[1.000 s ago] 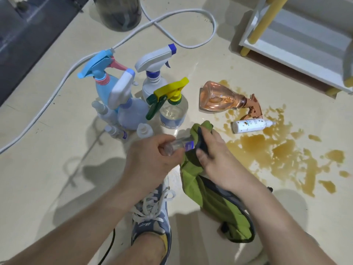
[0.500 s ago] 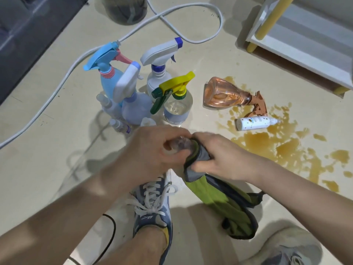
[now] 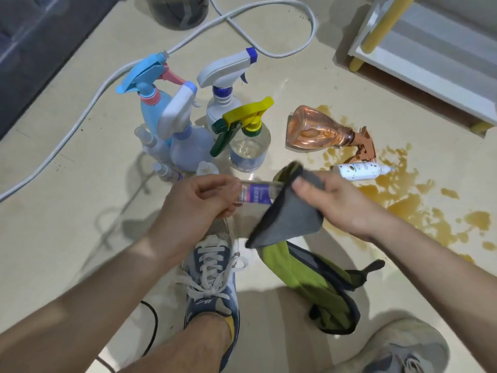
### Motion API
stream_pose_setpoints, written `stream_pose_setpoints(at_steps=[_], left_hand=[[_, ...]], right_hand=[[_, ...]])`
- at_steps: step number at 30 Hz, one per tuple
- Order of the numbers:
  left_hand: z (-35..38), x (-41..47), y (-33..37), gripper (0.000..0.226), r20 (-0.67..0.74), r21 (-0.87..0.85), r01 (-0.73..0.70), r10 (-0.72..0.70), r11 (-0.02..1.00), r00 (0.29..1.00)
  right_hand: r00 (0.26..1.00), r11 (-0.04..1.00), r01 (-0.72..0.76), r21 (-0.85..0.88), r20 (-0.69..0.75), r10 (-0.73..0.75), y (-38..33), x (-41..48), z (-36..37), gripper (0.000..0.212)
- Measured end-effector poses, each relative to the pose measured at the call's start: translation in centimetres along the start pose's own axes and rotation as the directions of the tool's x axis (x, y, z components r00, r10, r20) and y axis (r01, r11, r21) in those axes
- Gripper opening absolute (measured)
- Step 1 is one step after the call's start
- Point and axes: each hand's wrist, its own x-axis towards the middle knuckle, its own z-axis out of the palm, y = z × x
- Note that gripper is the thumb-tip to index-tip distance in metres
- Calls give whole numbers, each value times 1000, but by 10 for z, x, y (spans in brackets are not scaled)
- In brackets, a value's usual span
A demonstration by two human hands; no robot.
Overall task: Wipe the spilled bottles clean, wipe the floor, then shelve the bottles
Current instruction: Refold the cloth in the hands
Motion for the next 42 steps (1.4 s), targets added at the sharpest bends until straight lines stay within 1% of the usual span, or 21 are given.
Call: stream_pose_setpoints(at_steps=[2,5,7,8,9,10,12,14,18,22,25,28,30,32,34,35,37,38,39,40,42], left_hand=[[4,-3,0,41,-35,-88,-22,19,996,999],[16,-7,1,31,-100,-31,-45,41,999,994],[25,-11,2,27,-119,43,-86,91,995,989],[29,-12,3,27,-139,69,-113,122,991,983],[32,-11,4,27,-172,106,-141,158,984,972],[34,-10,6,28,-201,157,-168,198,973,959],[33,-10,4,28,-199,250,-200,252,947,947],[29,-13,-5,27,-147,308,-204,258,929,955],[33,-23,-19,36,-25,488,-249,299,837,954],[30,-19,-16,31,35,603,-305,357,737,933],[28,-19,-17,27,47,590,-272,303,760,952],[31,-21,-20,30,66,526,-201,196,826,978],[29,-18,-18,35,147,516,-181,122,837,982],[26,-14,-12,33,289,626,-264,96,733,953],[21,-9,-4,24,360,712,-449,268,540,894],[18,-5,-1,33,377,735,-530,394,424,838],[16,5,4,45,493,724,-670,557,164,668],[16,10,5,44,568,696,-717,578,43,586],[14,15,8,43,628,666,-745,562,-30,539],[11,19,10,42,663,638,-769,541,-47,517],[7,22,14,43,674,615,-788,491,43,552]], right_hand=[[964,958,-41,285,-239,112,-4,6,8,31],[793,779,64,624,-505,339,-11,16,33,27],[710,599,104,794,-481,515,-13,21,52,27],[710,547,109,830,-450,541,-15,21,63,30],[740,549,100,830,-431,517,-15,20,76,33],[767,614,85,785,-445,463,-11,19,91,33],[798,825,69,561,-527,292,-3,12,111,39],[829,925,32,378,-528,187,-1,5,107,45],[804,801,62,595,-505,314,-13,11,77,32],[860,873,55,485,-467,205,-13,2,86,32],[895,918,65,390,-430,119,-1,-11,93,30],[935,925,-44,377,-311,171,3,-23,86,28],[954,921,-128,367,-209,215,9,-28,78,26],[965,950,-182,253,-141,223,15,-30,65,29],[973,975,-216,53,-65,219,14,-28,46,31],[975,974,-224,-43,-12,224,11,-25,34,30],[959,941,-236,-242,102,266,-3,-19,12,29],[943,918,-225,-326,163,289,-10,-17,4,30],[930,903,-204,-379,213,300,-15,-15,-3,30],[924,897,-187,-401,238,298,-19,-15,-6,27],[931,917,-165,-363,250,267,-19,-14,-11,21]])
